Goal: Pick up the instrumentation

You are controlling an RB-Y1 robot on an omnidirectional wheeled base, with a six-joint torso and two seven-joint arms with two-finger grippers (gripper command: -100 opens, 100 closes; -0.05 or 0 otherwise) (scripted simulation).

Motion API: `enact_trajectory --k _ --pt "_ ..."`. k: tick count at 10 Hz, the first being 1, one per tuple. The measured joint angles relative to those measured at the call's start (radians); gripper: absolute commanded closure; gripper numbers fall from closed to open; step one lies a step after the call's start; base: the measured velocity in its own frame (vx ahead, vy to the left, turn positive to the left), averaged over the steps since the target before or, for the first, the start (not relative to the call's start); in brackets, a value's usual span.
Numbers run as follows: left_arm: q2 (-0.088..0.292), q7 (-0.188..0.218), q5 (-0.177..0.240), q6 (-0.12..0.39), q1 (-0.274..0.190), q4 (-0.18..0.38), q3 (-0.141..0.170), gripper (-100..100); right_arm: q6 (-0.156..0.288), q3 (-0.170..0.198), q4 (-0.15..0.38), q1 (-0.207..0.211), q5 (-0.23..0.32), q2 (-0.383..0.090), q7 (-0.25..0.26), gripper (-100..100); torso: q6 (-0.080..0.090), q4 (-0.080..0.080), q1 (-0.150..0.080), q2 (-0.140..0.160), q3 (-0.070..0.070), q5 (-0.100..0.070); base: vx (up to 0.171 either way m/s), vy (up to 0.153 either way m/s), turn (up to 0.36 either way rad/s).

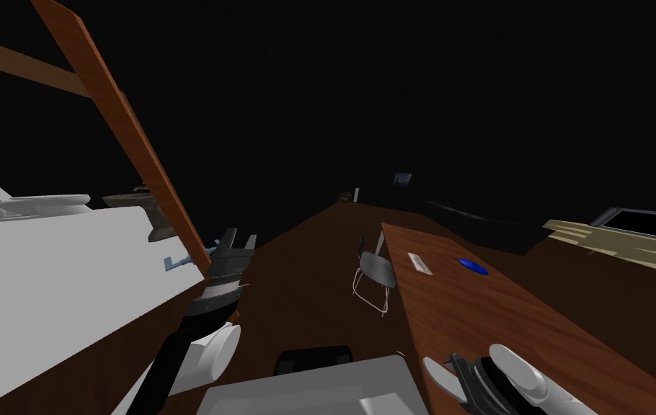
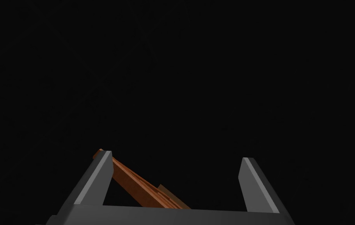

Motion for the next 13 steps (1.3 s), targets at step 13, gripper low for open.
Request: enact_trajectory --k 13 --pt "0.000 0.000 0.000 0.000 0.000 0.000 0.000 0 0.003 0.348 0.105 -0.321 -0.115 0.016 -0.085 100 0.003 -0.006 -0.005 0.002 -0.002 -0.017 -0.039 -0.015 -0.097"
